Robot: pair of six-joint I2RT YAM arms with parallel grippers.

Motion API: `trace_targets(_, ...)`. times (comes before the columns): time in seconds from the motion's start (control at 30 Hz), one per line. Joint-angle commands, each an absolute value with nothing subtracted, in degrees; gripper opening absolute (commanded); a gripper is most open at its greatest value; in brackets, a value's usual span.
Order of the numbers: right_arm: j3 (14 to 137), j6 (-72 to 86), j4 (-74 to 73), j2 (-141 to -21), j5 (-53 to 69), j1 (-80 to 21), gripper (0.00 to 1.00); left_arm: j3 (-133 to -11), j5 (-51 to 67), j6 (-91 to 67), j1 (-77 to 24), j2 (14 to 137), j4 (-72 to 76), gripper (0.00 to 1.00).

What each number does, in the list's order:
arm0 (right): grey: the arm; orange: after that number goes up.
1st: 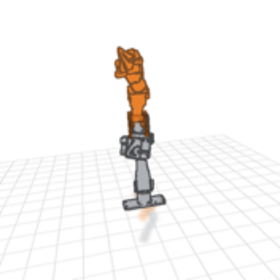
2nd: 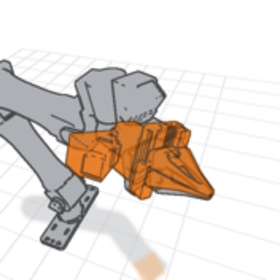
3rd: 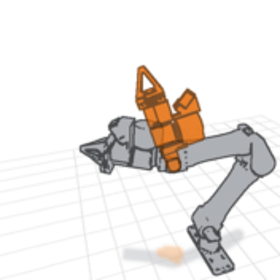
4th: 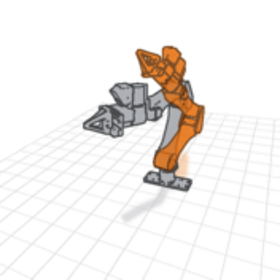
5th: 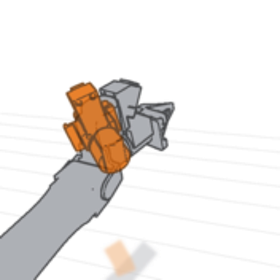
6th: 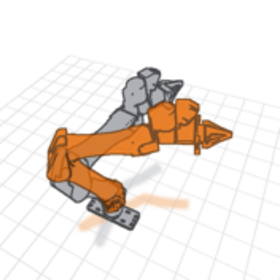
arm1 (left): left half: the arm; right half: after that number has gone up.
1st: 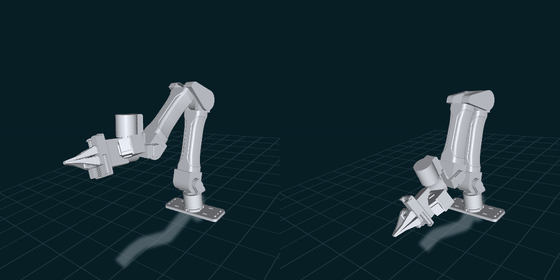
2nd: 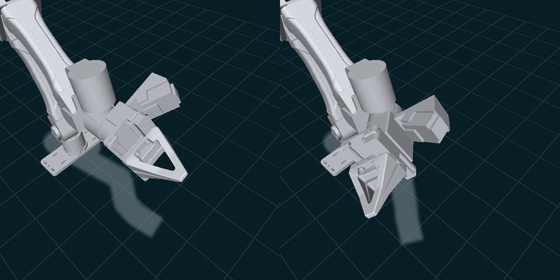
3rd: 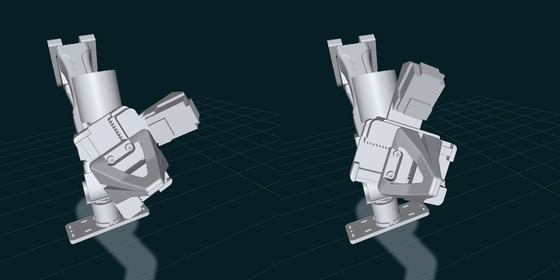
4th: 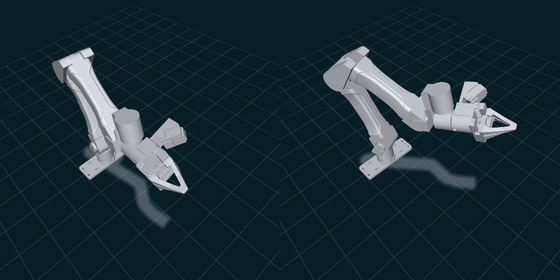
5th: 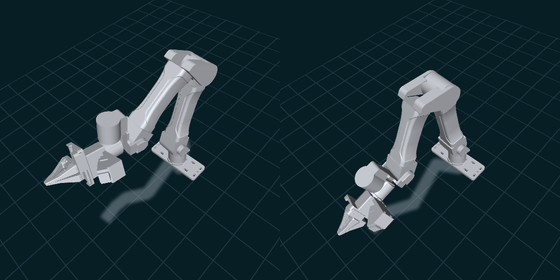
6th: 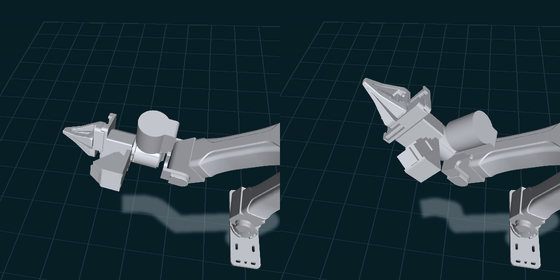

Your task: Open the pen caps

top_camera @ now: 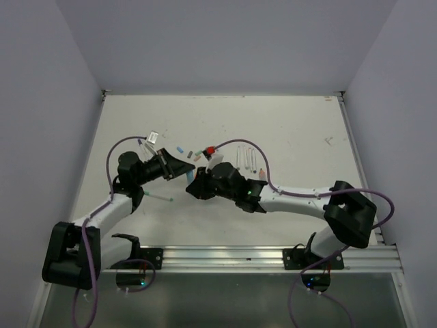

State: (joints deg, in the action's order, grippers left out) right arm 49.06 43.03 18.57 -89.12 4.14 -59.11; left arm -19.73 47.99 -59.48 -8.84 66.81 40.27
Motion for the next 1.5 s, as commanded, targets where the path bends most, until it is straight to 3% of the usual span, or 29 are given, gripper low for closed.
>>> trace_targets(0.0, 58.0, 29.6, -14.4, -88.6, -36.6, -67.4, 0.00, -28.6, 35.6, -46.8, -9.4, 63.5, 14.0, 0.00)
trace_targets(0.1, 59.4, 29.6, -19.5, -90.2, -46.0, -69.4, 0.00, -30.4, 33.6, -49.3, -9.4, 64.6, 13.4, 0.00)
trace_targets(0.23, 57.9, 27.9, -19.1, -90.2, -42.8, -69.4, 0.00, -29.7, 34.2, -51.7, -9.4, 64.7, 17.2, 0.00)
trace_targets(0.37, 51.4, 28.6, -5.1, -85.8, -26.9, -66.6, 0.00, -28.3, 35.7, -52.6, -9.4, 64.2, 21.4, 0.00)
trace_targets(0.6, 42.0, 31.9, 16.1, -83.8, 12.0, -58.8, 0.00, -24.7, 36.9, -57.8, -9.1, 64.6, 27.3, 0.00)
trace_targets(0.7, 40.2, 35.0, 24.4, -83.9, 21.7, -57.9, 0.00, -22.6, 38.8, -60.8, -9.1, 64.4, 35.0, 0.00)
trace_targets(0.83, 39.7, 36.6, 24.1, -82.0, 19.2, -57.4, 0.00, -23.6, 41.0, -58.5, -9.1, 65.3, 36.1, 0.00)
trace_targets(1.03, 42.4, 35.3, -2.6, -73.8, -2.2, -51.5, 0.00, -32.4, 28.1, -38.0, -9.2, 65.5, 4.1, 0.00)
trace_targets(1.17, 45.9, 34.2, -15.1, -70.6, -11.4, -43.0, 0.00, -32.4, 27.2, -34.6, -9.2, 69.4, 3.2, 0.00)
trace_targets(1.27, 47.7, 32.6, -22.8, -70.1, -12.7, -36.6, 0.00, -32.0, 30.9, -35.6, -9.2, 73.1, 6.8, 0.00)
trace_targets(1.47, 45.2, 30.1, -25.0, -69.9, -6.2, -22.9, 0.00, -36.2, 31.3, -34.7, -9.2, 80.3, 6.2, 0.00)
